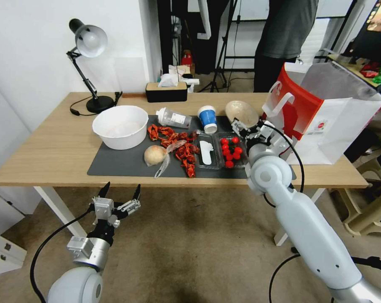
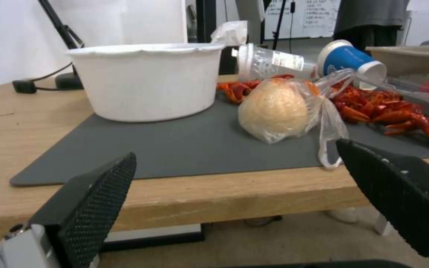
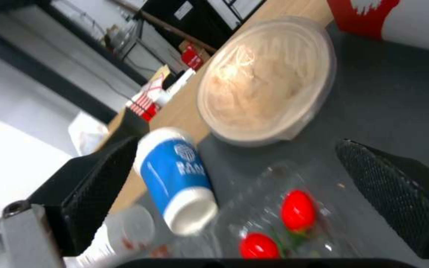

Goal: Pick up the trash from the table and place it into the takeout bag.

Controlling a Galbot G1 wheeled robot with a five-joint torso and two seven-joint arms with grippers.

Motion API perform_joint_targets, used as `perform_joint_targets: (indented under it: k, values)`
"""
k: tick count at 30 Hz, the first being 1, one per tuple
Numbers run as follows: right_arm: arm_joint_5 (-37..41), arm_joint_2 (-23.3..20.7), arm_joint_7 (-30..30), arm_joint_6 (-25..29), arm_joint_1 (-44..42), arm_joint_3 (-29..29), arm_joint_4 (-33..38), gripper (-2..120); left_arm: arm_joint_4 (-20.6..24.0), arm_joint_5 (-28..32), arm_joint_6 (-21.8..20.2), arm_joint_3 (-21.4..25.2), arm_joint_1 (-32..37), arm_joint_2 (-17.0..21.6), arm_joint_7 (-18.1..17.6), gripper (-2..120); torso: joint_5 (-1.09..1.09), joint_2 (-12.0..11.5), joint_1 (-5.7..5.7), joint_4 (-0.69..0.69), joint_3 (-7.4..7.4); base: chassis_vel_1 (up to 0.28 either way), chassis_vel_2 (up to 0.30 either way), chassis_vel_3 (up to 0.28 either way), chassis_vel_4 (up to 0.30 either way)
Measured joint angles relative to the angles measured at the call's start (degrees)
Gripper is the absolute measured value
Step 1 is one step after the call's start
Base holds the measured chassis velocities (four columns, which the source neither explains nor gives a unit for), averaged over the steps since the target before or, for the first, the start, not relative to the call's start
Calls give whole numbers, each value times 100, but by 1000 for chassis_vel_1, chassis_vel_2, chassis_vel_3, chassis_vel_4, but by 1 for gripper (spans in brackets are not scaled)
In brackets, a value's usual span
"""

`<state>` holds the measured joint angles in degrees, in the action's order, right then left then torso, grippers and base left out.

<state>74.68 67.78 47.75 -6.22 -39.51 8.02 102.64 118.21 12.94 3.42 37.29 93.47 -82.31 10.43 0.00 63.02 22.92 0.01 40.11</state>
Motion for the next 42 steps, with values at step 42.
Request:
perform_joint_targets:
  k: [42]
  values:
    - [1018, 692, 241, -271, 1459, -13, -2404, 100, 63, -24, 106, 15, 81, -30, 139, 100, 0, 0, 0, -2, 0, 0, 0, 0, 0]
